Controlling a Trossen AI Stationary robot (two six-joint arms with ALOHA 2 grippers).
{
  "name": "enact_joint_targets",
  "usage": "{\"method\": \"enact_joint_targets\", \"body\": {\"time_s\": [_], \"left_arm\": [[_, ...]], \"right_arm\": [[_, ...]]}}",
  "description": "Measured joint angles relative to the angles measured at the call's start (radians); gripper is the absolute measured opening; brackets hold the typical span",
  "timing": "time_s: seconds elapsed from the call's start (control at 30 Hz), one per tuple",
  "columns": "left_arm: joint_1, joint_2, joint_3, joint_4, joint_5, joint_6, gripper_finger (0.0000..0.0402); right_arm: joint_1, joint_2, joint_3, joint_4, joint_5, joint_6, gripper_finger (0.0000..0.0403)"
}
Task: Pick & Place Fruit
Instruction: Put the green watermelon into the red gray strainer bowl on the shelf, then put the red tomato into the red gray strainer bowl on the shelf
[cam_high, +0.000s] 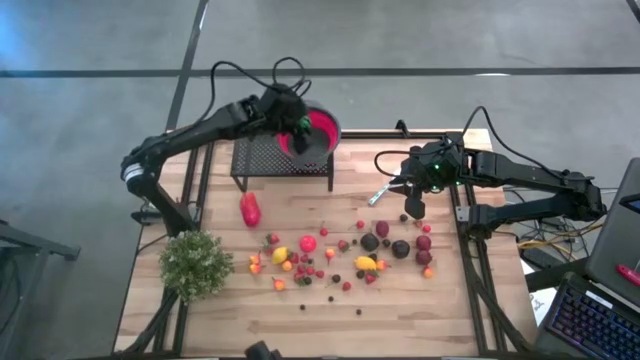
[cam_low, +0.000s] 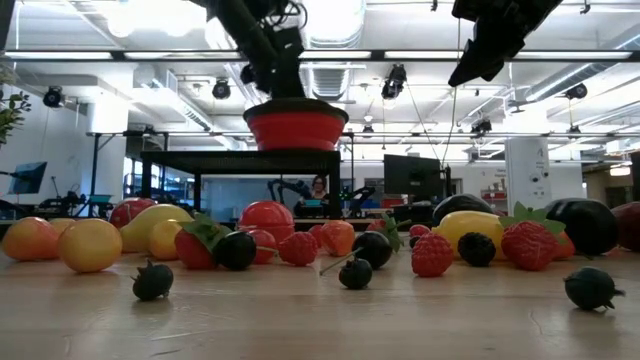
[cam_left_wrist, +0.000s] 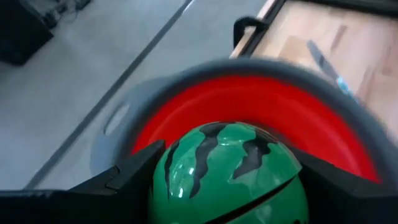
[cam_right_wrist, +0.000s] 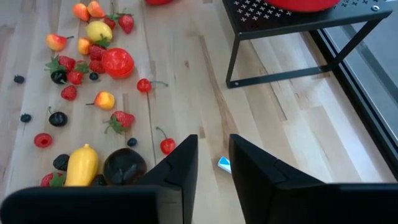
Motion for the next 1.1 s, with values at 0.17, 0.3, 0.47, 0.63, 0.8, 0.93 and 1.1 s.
{"method": "enact_joint_targets", "body": {"time_s": [0.17,0.3,0.47,0.63,0.8,0.93,1.1], "left_arm": [[0.008,0.000,-0.058,0.030,0.000,-0.001,0.0289],[0.008,0.001,-0.091,0.041,0.000,0.004,0.0289],[0.008,0.001,-0.101,0.050,-0.001,0.006,0.0289],[0.008,0.001,-0.097,0.051,-0.003,0.011,0.0294],[0.008,0.001,-0.078,0.050,-0.005,0.021,0.0310],[0.008,0.001,-0.062,0.049,-0.005,0.028,0.0324],[0.008,0.001,-0.031,0.030,-0.012,0.067,0.0330]], "right_arm": [[0.000,0.000,0.000,0.000,0.000,0.000,0.0090],[0.000,0.000,0.000,0.000,0.000,0.000,0.0074],[0.000,0.000,0.000,0.000,0.000,0.000,0.0054],[0.000,0.000,0.000,0.000,0.000,-0.001,0.0042],[0.000,0.000,0.000,0.000,0.000,-0.003,0.0039],[0.000,0.000,0.000,0.000,0.000,-0.002,0.0045],[0.000,0.000,0.000,0.000,0.000,0.000,0.0059]]}}
